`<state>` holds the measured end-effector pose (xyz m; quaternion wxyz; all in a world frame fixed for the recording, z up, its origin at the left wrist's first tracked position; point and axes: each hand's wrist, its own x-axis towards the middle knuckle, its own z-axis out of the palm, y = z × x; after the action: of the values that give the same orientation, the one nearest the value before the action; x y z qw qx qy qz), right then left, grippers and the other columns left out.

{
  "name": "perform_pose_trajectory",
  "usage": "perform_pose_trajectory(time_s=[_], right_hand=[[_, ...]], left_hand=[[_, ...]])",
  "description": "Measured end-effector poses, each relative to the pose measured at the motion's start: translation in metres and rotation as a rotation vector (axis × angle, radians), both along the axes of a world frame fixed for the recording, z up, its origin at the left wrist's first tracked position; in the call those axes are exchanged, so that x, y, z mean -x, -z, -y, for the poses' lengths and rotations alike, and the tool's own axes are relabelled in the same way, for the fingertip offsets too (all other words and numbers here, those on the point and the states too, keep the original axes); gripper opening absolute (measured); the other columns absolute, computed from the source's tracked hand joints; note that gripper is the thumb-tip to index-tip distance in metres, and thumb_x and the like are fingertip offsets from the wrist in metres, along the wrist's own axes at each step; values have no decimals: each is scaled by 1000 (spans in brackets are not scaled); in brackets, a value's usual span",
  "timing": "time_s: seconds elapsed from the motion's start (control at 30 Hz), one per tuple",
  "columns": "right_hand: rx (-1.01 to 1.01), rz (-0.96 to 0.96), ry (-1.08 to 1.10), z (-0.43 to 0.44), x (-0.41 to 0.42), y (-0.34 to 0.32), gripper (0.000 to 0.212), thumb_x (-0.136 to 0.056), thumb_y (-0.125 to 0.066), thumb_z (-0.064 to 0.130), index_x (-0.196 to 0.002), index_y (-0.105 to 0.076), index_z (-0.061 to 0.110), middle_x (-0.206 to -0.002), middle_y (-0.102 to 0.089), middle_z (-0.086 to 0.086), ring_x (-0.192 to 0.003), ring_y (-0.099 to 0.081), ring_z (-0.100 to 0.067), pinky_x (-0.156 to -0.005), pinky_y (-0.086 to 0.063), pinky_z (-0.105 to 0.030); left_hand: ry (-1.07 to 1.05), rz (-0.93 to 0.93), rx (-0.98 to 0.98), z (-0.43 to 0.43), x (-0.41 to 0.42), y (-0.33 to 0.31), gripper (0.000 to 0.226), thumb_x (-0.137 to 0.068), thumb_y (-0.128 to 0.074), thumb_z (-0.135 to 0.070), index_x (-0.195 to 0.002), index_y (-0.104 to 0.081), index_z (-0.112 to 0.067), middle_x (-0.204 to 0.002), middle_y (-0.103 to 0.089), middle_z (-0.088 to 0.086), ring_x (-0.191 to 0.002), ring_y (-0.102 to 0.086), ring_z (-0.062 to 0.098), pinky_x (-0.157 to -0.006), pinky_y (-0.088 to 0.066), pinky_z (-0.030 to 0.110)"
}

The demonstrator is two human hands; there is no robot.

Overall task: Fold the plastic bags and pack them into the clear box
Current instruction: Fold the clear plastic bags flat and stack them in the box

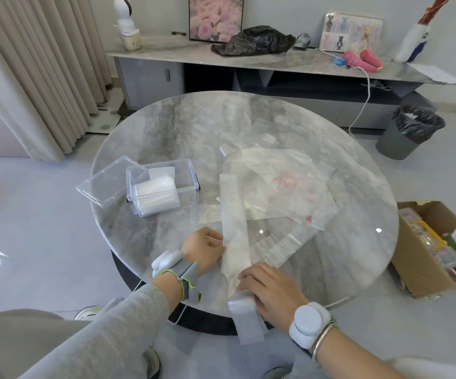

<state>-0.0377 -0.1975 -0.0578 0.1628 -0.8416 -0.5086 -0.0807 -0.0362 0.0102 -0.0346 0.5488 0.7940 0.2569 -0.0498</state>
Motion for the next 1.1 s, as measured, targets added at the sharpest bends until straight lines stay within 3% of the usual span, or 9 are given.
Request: perform_pose_trajectory(time_s=[0.07,0.17,0.27,0.33,0.5,0.7,0.8,0.93,1.1], right_hand=[[-6,-26,8,1,1,0,25,-77,-48,13,-92,-65,24,-105,-61,8,-95,-54,-11,-69,-51,-25],[-16,-50,10,0,2,-2,26,-76,-48,13,-90,-66,24,-105,-61,9,-95,-54,-10,-71,-50,-23],[-24,-101,23,0,4,-5,27,-78,-45,16,-88,-68,25,-101,-62,11,-94,-54,-9,-73,-48,-20],[-59,-215,81,-1,6,-6,27,-78,-45,19,-88,-69,26,-98,-62,15,-95,-53,-6,-74,-47,-20],[-221,-619,384,-10,8,-11,13,-83,-63,20,-82,-71,30,-83,-64,17,-86,-55,-1,-75,-45,-21],[-284,-973,664,-28,-12,-12,13,-86,-67,26,-74,-67,31,-69,-67,7,-70,-62,-12,-76,-54,-36],[-286,-999,713,-32,-21,-9,12,-85,-68,33,-76,-66,24,-63,-68,3,-64,-62,-17,-74,-56,-47],[-220,-893,726,-35,-18,-9,14,-86,-66,36,-83,-65,22,-69,-68,1,-64,-64,-20,-69,-55,-39],[-269,-963,757,-34,-22,-5,9,-82,-67,39,-82,-66,30,-72,-70,7,-64,-67,-18,-69,-57,-45]], left_hand=[[83,63,-271,-5,4,0,20,-81,-69,-15,-98,-61,-22,-93,-66,-9,-82,-65,18,-80,-51,31],[267,225,-618,-14,15,-1,35,-85,-62,-20,-118,-54,-26,-118,-51,-9,-95,-60,17,-75,-49,33],[584,556,-773,-17,32,1,38,-79,-59,-8,-113,-61,-26,-118,-56,-10,-102,-55,14,-81,-44,28],[704,628,-845,-17,41,11,40,-74,-63,-7,-108,-64,-27,-114,-61,-11,-103,-55,13,-86,-37,22],[632,560,-770,-21,50,24,37,-72,-57,-11,-102,-65,-30,-106,-61,-16,-107,-50,9,-87,-39,24],[487,470,-638,-20,48,25,49,-75,-47,-15,-123,-57,-22,-110,-63,-15,-113,-48,11,-96,-34,26],[446,450,-589,-16,50,26,55,-75,-46,-21,-130,-47,-26,-103,-62,-27,-112,-47,5,-96,-30,22],[391,480,-589,-11,53,27,48,-85,-49,-43,-131,-45,-30,-97,-61,-29,-109,-48,2,-95,-31,21],[420,463,-617,-10,49,25,54,-82,-52,-62,-128,-49,-33,-97,-60,-28,-110,-44,-3,-95,-34,23]])
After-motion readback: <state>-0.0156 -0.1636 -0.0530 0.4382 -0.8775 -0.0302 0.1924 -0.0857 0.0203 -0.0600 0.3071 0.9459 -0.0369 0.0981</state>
